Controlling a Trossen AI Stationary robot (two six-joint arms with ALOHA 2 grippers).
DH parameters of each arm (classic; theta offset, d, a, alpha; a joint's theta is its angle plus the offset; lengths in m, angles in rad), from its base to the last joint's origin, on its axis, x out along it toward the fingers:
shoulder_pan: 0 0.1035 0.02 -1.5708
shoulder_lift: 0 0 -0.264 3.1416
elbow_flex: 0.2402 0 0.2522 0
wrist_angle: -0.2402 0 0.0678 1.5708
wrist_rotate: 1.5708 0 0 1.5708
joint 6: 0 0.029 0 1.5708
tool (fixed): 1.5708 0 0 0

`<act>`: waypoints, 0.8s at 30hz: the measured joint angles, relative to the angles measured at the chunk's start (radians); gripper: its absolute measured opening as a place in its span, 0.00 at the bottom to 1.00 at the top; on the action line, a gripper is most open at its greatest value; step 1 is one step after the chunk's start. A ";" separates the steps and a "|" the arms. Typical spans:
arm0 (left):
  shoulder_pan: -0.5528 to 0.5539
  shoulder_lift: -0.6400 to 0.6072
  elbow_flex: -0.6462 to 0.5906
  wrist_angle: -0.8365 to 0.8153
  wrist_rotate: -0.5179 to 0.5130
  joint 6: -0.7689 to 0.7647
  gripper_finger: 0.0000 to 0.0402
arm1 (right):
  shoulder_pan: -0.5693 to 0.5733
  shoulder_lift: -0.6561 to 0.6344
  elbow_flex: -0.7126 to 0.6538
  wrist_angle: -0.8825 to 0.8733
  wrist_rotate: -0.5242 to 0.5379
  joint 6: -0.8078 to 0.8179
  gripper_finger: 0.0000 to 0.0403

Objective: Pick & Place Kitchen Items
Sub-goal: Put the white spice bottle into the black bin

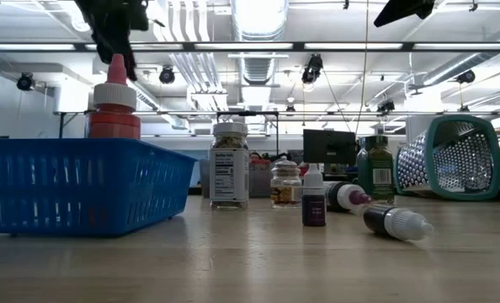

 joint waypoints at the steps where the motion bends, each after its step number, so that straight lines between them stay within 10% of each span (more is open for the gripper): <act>1: -0.001 0.000 0.007 -0.006 0.058 -0.016 0.79 | 0.000 0.000 0.000 0.000 0.000 0.001 0.02; 7: -0.057 0.000 0.011 -0.020 0.200 -0.099 0.79 | 0.000 0.000 0.000 0.000 0.000 -0.001 0.02; 15: -0.289 0.001 0.009 0.033 -0.132 -0.194 0.76 | 0.000 0.000 0.000 0.000 0.000 -0.001 0.02; 24: -0.524 0.002 -0.001 0.238 -0.162 -0.196 0.75 | 0.000 0.000 0.000 0.000 0.000 -0.001 0.02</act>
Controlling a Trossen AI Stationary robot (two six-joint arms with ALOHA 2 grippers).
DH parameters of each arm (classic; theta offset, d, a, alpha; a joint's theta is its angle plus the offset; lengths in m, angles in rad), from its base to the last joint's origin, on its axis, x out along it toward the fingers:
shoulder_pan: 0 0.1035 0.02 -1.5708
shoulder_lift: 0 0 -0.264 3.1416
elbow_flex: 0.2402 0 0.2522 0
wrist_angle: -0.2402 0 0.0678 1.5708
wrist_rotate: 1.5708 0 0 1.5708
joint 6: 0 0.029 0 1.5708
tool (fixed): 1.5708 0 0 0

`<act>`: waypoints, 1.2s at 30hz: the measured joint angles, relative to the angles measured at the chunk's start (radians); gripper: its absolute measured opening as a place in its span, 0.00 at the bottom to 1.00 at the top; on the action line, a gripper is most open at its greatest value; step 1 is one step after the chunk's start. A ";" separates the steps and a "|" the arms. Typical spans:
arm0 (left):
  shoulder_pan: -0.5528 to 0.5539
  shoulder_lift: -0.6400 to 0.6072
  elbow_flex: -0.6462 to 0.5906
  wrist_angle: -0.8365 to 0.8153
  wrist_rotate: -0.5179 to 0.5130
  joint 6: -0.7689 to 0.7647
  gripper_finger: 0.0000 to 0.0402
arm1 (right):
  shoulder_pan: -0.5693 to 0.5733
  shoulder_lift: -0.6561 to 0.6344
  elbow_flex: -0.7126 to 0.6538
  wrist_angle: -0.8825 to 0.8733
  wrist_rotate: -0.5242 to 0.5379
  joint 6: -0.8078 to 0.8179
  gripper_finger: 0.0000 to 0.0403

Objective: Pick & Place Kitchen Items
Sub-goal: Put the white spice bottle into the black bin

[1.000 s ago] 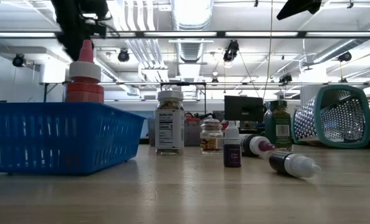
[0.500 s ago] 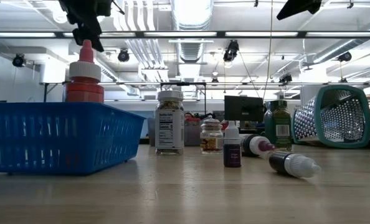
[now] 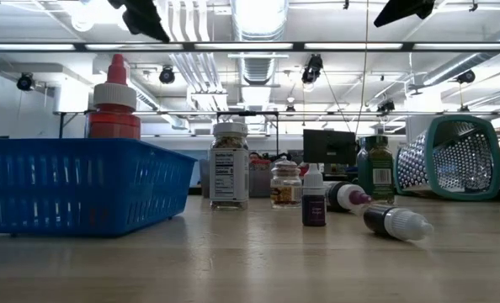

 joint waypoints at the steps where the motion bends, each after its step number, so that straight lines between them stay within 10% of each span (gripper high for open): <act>1: -0.013 0.001 0.000 0.014 0.001 0.000 0.75 | 0.000 0.000 0.000 0.000 0.000 0.000 0.02; 36: -0.140 0.436 -0.002 0.186 0.048 0.227 0.75 | 0.000 0.000 0.000 0.000 0.000 0.000 0.02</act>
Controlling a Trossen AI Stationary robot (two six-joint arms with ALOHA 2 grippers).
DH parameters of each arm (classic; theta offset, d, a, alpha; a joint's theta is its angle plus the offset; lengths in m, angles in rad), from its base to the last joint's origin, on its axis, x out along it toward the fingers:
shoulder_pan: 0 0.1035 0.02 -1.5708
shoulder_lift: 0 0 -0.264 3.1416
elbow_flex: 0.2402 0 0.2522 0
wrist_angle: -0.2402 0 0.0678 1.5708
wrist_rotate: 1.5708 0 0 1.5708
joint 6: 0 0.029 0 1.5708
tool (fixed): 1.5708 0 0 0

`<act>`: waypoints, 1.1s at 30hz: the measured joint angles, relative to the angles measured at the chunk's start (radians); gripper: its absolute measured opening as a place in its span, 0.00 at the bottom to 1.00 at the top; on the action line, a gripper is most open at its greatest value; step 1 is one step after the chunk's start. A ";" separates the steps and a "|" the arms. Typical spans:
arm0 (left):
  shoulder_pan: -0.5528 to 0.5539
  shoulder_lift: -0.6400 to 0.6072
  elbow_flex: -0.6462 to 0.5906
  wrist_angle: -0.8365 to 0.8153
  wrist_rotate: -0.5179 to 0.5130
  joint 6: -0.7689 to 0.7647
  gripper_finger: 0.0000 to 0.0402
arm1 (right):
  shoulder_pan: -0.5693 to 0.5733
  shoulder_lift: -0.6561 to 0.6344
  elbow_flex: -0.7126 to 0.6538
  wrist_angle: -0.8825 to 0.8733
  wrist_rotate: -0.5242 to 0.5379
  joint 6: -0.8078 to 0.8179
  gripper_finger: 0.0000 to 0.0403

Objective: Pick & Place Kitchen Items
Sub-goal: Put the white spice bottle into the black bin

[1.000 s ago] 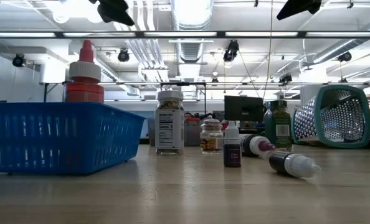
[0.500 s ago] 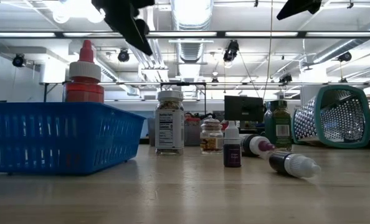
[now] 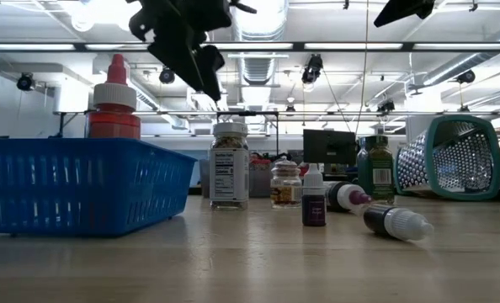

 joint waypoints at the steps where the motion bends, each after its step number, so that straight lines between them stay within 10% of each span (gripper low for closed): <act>1: -0.002 0.011 0.000 0.005 0.000 0.000 0.75 | 0.000 0.000 0.000 0.000 0.000 0.001 0.02; 33: -0.049 0.156 0.000 0.109 -0.075 -0.166 0.75 | 0.000 0.000 0.000 0.000 0.000 0.001 0.02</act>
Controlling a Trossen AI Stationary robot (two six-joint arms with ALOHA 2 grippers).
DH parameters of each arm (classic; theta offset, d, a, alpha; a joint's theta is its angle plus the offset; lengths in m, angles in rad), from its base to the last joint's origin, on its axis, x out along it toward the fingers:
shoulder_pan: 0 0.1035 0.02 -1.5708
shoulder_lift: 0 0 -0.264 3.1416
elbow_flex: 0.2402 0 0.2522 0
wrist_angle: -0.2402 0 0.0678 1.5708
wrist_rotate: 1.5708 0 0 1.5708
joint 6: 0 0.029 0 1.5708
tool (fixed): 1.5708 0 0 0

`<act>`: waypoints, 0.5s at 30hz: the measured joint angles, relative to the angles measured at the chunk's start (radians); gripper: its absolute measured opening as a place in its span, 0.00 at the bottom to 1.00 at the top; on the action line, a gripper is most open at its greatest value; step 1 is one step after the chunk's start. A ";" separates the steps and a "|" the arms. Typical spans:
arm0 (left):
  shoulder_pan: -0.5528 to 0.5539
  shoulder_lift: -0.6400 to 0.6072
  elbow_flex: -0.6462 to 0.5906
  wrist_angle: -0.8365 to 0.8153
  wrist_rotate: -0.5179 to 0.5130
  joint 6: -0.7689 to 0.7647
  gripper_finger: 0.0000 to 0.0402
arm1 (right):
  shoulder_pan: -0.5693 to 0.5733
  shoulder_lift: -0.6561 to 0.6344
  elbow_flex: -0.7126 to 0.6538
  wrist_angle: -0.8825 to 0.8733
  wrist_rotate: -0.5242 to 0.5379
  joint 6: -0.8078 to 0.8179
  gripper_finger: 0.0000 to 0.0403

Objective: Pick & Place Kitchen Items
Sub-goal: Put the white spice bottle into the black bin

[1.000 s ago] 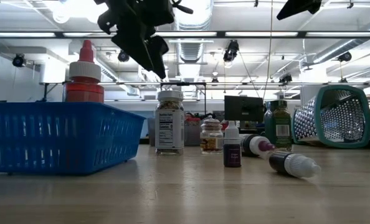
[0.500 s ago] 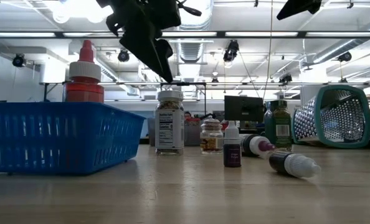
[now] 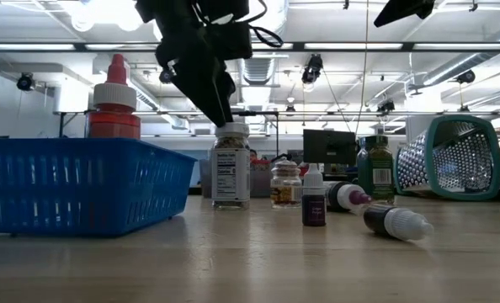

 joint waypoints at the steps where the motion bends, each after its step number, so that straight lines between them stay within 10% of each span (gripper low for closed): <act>1: 0.000 0.005 0.000 0.001 0.000 -0.005 0.75 | 0.000 0.000 0.000 0.000 0.000 0.001 0.02; 15: -0.009 0.059 0.000 0.051 0.016 -0.006 0.75 | 0.000 0.000 0.000 0.000 0.000 0.001 0.02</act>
